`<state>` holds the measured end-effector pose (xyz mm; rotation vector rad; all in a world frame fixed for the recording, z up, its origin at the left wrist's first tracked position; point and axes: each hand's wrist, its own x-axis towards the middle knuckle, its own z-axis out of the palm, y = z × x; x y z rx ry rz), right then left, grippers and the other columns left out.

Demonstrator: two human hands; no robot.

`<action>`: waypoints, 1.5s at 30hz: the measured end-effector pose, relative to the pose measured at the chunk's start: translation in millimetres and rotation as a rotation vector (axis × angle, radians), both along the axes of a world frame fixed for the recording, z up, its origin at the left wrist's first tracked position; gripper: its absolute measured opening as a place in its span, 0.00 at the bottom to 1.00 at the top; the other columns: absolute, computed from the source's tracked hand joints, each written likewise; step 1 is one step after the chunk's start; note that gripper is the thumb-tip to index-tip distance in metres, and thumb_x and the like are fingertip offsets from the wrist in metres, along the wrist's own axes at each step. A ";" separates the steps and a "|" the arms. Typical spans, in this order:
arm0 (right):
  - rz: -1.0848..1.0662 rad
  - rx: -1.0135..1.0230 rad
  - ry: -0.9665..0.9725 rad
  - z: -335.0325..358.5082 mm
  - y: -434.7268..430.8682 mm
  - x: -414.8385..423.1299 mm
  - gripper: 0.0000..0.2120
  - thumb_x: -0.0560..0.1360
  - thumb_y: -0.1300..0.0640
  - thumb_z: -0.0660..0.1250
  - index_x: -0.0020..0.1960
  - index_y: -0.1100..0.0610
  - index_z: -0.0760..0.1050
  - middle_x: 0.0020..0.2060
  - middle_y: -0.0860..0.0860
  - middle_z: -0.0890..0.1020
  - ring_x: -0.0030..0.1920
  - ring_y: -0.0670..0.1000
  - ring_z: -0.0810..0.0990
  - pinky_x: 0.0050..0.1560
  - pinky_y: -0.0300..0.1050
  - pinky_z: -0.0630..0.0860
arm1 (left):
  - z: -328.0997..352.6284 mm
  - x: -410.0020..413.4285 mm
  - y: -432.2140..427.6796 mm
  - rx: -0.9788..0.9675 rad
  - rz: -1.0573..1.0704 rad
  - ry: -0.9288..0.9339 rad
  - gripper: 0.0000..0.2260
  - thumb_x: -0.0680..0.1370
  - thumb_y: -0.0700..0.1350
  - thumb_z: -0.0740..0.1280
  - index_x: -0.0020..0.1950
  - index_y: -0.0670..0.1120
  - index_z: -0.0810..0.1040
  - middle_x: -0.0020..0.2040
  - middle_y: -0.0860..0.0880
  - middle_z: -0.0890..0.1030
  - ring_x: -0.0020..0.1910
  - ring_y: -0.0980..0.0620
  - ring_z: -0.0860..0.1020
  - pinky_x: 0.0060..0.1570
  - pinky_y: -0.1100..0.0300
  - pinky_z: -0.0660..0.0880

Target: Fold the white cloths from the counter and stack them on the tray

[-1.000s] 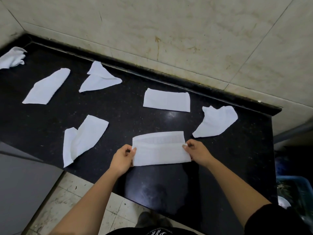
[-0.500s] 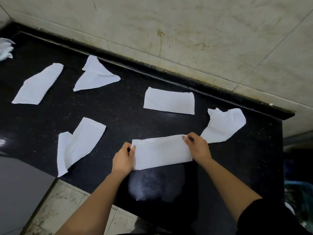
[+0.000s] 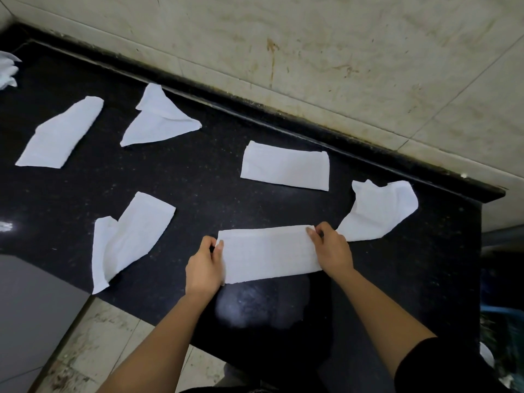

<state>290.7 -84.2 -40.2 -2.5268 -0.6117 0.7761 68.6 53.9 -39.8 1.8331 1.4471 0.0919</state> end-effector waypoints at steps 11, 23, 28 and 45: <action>0.053 -0.066 -0.075 7.5 0.2 -2.6 0.15 0.81 0.44 0.56 0.51 0.58 0.65 0.41 0.54 0.77 0.42 0.56 0.78 0.40 0.50 0.74 | 8.3 1.8 -5.3 0.033 0.069 0.095 0.15 0.80 0.53 0.61 0.61 0.46 0.67 0.52 0.45 0.78 0.50 0.42 0.77 0.46 0.50 0.73; 0.503 -0.244 -0.318 1.0 -25.0 -33.5 0.11 0.84 0.54 0.48 0.60 0.58 0.65 0.56 0.53 0.74 0.53 0.53 0.75 0.44 0.46 0.71 | -24.6 -12.3 -33.4 0.337 -0.545 0.400 0.37 0.72 0.67 0.24 0.74 0.45 0.28 0.76 0.49 0.31 0.76 0.48 0.32 0.74 0.48 0.35; 0.256 -0.143 -0.148 8.6 -31.7 -28.2 0.11 0.83 0.49 0.53 0.52 0.57 0.64 0.48 0.53 0.74 0.48 0.54 0.75 0.44 0.50 0.72 | -20.1 -13.3 -35.0 0.324 -0.550 0.386 0.38 0.72 0.67 0.27 0.75 0.44 0.28 0.76 0.48 0.30 0.75 0.48 0.30 0.73 0.49 0.33; -0.334 0.174 0.299 28.8 -15.8 -42.4 0.10 0.70 0.60 0.73 0.40 0.60 0.71 0.39 0.53 0.77 0.38 0.50 0.74 0.36 0.43 0.70 | -19.1 -37.5 -35.3 0.317 -0.531 0.347 0.37 0.74 0.66 0.30 0.78 0.47 0.36 0.80 0.46 0.43 0.78 0.45 0.43 0.75 0.49 0.41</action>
